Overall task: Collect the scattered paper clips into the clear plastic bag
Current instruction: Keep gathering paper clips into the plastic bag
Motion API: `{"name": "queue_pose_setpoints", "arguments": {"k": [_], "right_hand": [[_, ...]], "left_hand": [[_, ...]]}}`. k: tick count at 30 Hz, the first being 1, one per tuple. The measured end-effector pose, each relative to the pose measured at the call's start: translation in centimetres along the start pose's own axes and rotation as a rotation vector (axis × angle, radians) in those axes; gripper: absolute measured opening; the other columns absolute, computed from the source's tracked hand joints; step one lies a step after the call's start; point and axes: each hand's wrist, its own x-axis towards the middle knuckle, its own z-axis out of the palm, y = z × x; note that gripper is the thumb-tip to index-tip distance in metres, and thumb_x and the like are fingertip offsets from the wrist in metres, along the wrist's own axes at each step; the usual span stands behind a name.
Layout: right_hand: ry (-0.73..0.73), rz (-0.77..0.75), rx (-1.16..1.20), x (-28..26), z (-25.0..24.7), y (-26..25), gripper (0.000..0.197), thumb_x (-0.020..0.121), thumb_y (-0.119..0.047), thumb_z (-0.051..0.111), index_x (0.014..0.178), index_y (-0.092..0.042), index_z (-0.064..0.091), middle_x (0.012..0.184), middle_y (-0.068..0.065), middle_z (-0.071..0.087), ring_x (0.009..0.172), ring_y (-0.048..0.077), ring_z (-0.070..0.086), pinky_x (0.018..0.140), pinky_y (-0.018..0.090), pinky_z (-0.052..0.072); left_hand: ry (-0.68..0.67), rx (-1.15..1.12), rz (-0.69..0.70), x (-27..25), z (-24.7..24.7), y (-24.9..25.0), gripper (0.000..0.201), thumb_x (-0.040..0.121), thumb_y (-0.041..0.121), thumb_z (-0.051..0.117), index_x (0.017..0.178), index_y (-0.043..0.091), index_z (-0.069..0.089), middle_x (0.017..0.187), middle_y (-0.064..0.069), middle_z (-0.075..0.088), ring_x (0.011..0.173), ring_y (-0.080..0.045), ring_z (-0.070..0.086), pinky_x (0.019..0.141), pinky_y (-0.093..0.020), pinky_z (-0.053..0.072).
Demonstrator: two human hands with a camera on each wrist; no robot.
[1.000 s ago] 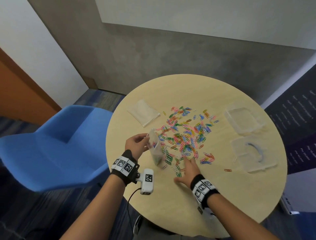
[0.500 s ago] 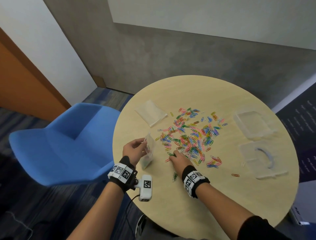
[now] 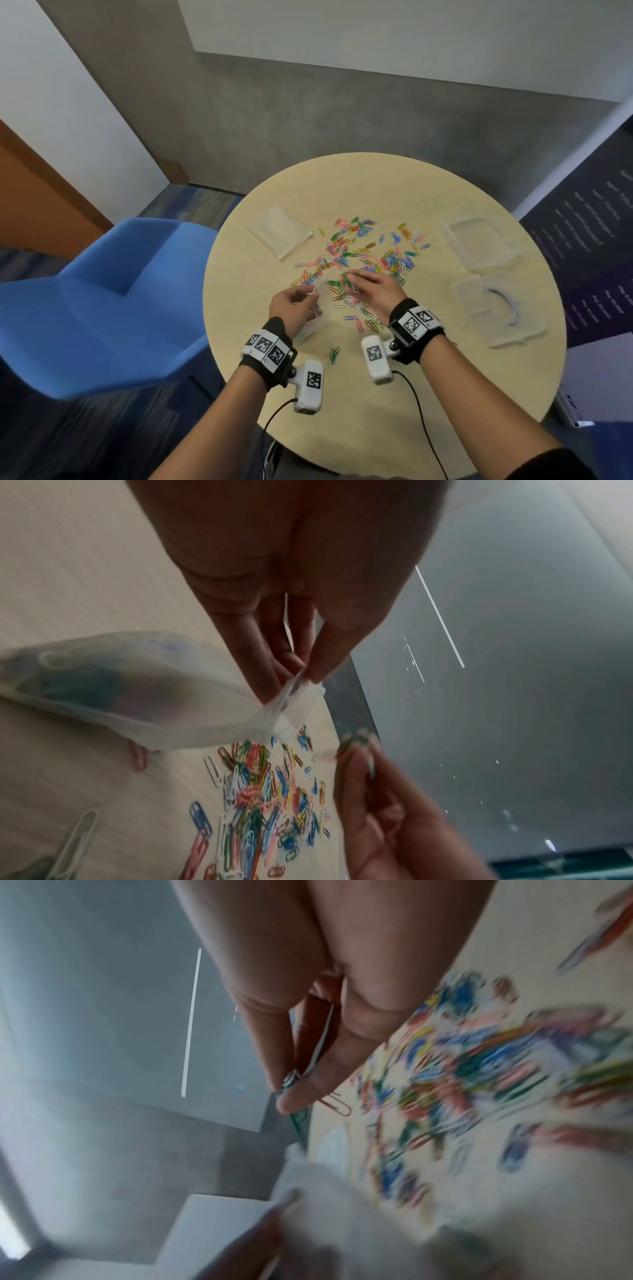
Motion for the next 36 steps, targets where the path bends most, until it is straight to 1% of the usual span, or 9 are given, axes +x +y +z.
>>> {"name": "queue_pose_setpoints", "arguments": {"k": [3,9,13,15,18,22,26,28,36], "right_hand": [[-0.075,-0.029,-0.117,-0.6,2.5,0.2,0.023,0.085,0.004,0.065,0.107,0.010,0.067,0.099,0.020,0.070,0.089,0.027,0.068,0.076,0.028,0.059],[0.035,-0.238,-1.014,-0.5,3.7,1.1,0.017,0.091,-0.015,0.061,0.093,-0.008,0.076,0.082,0.010,0.074,0.071,0.020,0.071,0.071,0.030,0.059],[0.043,-0.172,-1.310,-0.9,5.2,0.2,0.028,0.095,-0.017,0.050,0.111,-0.009,0.071,0.108,0.015,0.067,0.098,0.030,0.063,0.090,0.035,0.053],[0.025,-0.125,-1.362,-1.2,5.7,-0.1,0.033,0.093,-0.010,0.053,0.124,-0.012,0.064,0.121,0.014,0.059,0.109,0.031,0.059,0.098,0.037,0.049],[0.005,-0.247,-1.252,-1.5,5.2,-0.7,0.030,0.088,-0.001,0.057,0.111,-0.014,0.072,0.106,0.007,0.070,0.094,0.020,0.067,0.091,0.034,0.054],[0.241,-0.289,-1.139,-1.0,0.9,-1.6,0.020,0.085,-0.019,0.068,0.104,-0.019,0.073,0.104,-0.002,0.073,0.091,0.012,0.068,0.085,0.027,0.055],[0.395,0.326,-1.571,-1.0,-7.0,-0.1,0.094,0.065,-0.050,0.081,0.142,-0.020,0.035,0.141,0.010,0.037,0.125,0.033,0.047,0.096,0.044,0.047],[0.399,0.451,-1.603,-1.2,-9.4,1.5,0.118,0.055,-0.060,0.083,0.147,-0.019,0.022,0.144,0.014,0.023,0.130,0.037,0.039,0.099,0.047,0.045],[0.284,0.037,-1.583,1.5,-6.2,5.5,0.097,0.068,-0.055,0.076,0.146,-0.024,0.027,0.139,0.009,0.030,0.125,0.029,0.041,0.099,0.041,0.046]], "left_hand": [[-0.033,0.037,0.012,-0.1,1.0,0.4,0.022,0.089,0.009,0.067,0.109,-0.001,0.066,0.072,-0.011,0.068,0.059,-0.022,0.064,0.066,-0.032,0.056],[-0.044,0.099,0.032,0.2,1.3,0.5,0.017,0.090,0.007,0.063,0.106,0.005,0.069,0.080,-0.012,0.070,0.069,-0.027,0.066,0.079,-0.044,0.060],[-0.046,0.127,0.049,0.2,1.4,0.5,0.012,0.088,0.014,0.067,0.099,0.013,0.070,0.082,-0.008,0.071,0.074,-0.025,0.067,0.081,-0.043,0.060],[-0.043,0.124,0.050,0.4,1.4,0.6,0.015,0.088,0.015,0.068,0.102,0.010,0.070,0.083,-0.009,0.071,0.075,-0.026,0.068,0.081,-0.045,0.060],[-0.033,0.097,0.047,0.6,1.1,0.7,0.019,0.088,0.011,0.066,0.106,0.005,0.069,0.078,-0.010,0.071,0.070,-0.025,0.069,0.080,-0.045,0.060],[0.001,0.041,0.032,1.1,-0.1,1.1,0.014,0.090,0.007,0.064,0.101,0.008,0.071,0.081,-0.010,0.069,0.071,-0.025,0.067,0.080,-0.042,0.060],[0.036,-0.022,0.026,1.8,-2.0,0.9,0.013,0.089,0.006,0.064,0.100,0.006,0.072,0.087,-0.014,0.069,0.077,-0.026,0.067,0.081,-0.043,0.059],[0.052,-0.060,0.018,2.0,-2.5,0.8,0.017,0.089,0.005,0.065,0.104,0.001,0.071,0.088,-0.016,0.069,0.077,-0.025,0.066,0.082,-0.044,0.059],[0.033,-0.072,0.005,1.7,-1.9,0.8,0.018,0.088,0.007,0.066,0.104,0.004,0.072,0.094,-0.015,0.070,0.078,-0.024,0.067,0.081,-0.042,0.060]]}}
